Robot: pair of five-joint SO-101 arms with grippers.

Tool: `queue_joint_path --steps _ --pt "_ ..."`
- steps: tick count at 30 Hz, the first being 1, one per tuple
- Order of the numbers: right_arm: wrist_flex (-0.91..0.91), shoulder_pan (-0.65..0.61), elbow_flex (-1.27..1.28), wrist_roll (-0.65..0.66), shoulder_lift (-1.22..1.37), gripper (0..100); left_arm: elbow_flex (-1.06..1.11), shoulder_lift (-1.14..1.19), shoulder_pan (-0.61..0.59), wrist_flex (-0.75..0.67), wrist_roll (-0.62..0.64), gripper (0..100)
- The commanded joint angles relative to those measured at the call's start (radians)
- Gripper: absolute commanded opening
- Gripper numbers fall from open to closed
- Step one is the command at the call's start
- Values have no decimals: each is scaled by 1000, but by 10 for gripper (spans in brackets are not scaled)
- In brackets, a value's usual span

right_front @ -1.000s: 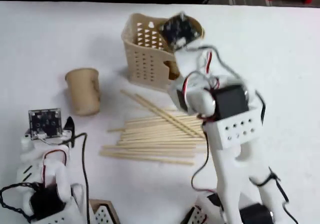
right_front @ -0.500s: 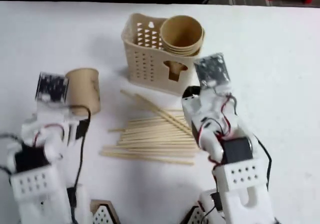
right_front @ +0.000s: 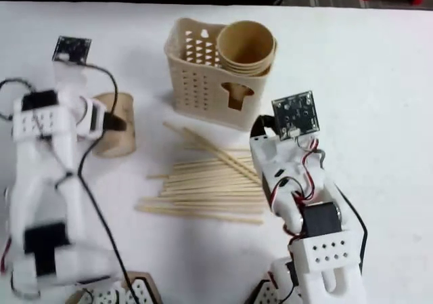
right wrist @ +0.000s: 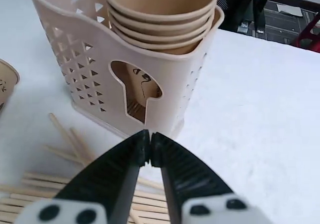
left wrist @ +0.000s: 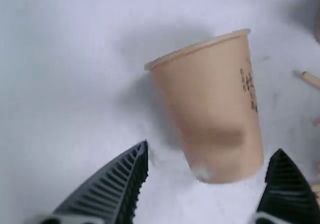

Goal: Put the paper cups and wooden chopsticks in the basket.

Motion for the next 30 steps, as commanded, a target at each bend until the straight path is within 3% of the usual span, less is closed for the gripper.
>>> queue_joint_path --steps 1,8,13,20,30 --pt "-21 13 -5 -11 -21 19 -224 272 53 34 61 362" --pt "-22 36 -5 -11 -21 19 -520 588 76 173 100 362" --pt "-22 36 -5 -11 -21 19 -720 690 71 338 94 361" --pt "-22 36 -5 -5 -21 19 -1036 688 76 609 48 361" --pt "-22 36 -5 -3 -21 19 -1062 361 93 612 49 361"
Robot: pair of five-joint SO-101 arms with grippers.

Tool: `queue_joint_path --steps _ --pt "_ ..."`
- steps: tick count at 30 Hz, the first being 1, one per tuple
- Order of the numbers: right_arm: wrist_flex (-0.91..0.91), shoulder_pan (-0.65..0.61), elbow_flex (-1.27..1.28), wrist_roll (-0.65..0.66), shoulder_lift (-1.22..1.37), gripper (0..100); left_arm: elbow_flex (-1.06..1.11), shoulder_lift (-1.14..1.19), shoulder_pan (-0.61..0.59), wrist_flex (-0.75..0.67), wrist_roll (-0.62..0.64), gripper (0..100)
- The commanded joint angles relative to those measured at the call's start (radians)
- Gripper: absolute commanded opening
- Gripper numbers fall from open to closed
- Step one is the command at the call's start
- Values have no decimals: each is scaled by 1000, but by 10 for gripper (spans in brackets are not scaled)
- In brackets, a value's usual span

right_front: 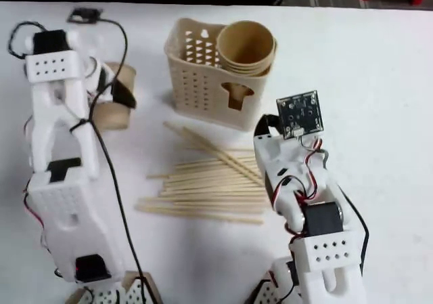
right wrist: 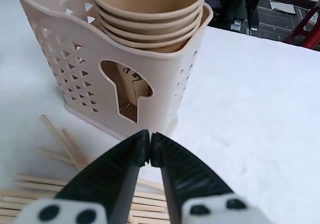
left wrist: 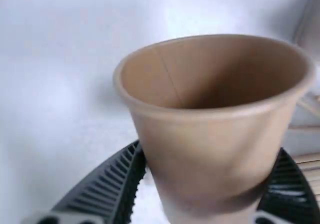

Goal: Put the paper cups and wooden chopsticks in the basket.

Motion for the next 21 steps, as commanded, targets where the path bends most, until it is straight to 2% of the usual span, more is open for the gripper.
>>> queue_joint_path --steps 1,6,11,14,21 --pt "-22 10 -5 -3 -21 19 -14 -297 38 6 -8 361" --pt "-22 25 -8 -3 -22 19 -17 -533 124 3 15 361" --pt "-68 125 -11 -11 -22 19 -12 -644 300 -68 178 361" --pt "-85 166 -6 -12 -22 19 -12 -642 400 -160 239 361" --pt "-87 180 -5 -12 -22 19 -12 -544 553 -437 295 361"
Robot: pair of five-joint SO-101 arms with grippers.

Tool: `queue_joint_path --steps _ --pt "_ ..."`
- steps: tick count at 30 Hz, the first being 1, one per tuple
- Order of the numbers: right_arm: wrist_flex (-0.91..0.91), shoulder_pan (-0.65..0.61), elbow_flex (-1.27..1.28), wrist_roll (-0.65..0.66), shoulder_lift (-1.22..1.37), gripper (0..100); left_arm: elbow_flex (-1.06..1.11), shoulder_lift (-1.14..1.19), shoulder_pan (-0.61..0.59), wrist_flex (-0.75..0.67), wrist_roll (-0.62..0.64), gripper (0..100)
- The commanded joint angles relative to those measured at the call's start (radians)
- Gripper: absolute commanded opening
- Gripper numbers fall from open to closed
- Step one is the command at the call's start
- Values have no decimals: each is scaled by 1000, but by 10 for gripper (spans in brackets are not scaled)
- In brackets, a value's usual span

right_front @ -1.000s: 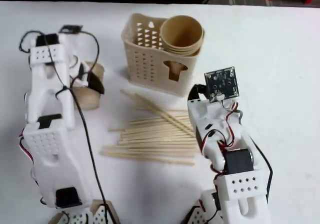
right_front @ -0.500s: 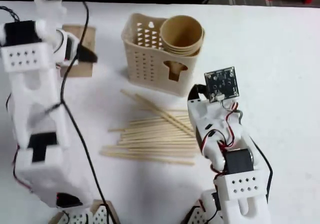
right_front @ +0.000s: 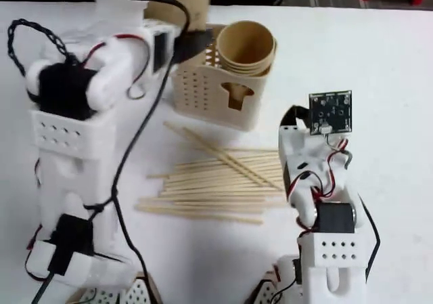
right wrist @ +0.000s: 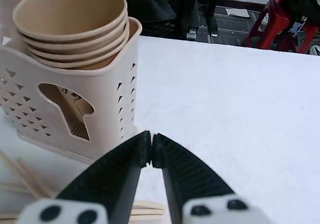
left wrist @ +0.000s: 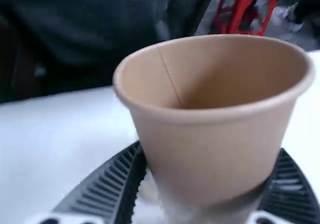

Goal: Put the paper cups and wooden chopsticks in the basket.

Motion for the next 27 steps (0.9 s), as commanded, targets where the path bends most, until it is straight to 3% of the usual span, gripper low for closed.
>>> queue_joint_path --steps 1,11,17,27 --pt "-22 8 -5 -12 -22 19 -12 70 107 -176 43 361" --pt "-22 8 -5 -11 -22 19 -20 297 202 -385 41 367" --pt "-24 4 -6 -9 -22 19 -14 369 194 -382 -40 452" --pt "-24 4 -9 -3 -22 19 -21 355 153 -381 -78 457"
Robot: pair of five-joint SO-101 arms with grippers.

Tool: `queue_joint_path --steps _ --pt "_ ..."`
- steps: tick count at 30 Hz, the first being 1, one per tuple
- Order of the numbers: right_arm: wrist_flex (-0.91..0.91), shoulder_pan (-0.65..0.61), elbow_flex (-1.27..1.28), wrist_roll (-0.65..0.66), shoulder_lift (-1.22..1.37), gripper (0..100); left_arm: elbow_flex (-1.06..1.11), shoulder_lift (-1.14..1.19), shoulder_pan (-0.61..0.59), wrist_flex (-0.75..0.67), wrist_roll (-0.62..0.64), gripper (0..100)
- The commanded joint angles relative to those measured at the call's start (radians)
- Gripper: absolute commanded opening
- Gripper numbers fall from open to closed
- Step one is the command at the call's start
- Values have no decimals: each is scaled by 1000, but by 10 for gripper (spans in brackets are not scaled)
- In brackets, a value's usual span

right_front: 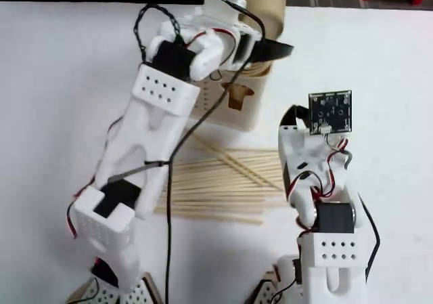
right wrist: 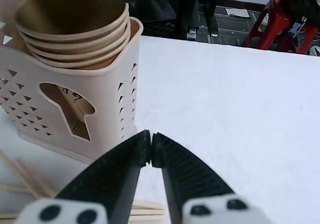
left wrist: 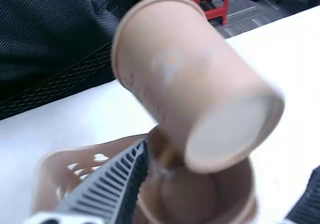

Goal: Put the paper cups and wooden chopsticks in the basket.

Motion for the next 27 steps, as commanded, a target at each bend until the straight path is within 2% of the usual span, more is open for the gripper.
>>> queue_joint_path --steps 1,11,19,27 --pt "-21 7 -9 -3 -22 19 -20 -51 -27 -25 -52 457" --pt "-21 13 -9 -6 -22 19 -32 -76 -50 18 -57 408" --pt "-94 156 -15 -11 -19 19 -38 -286 -64 204 -49 404" --pt "-105 166 -15 -11 -12 19 -40 -415 -107 310 -49 404"
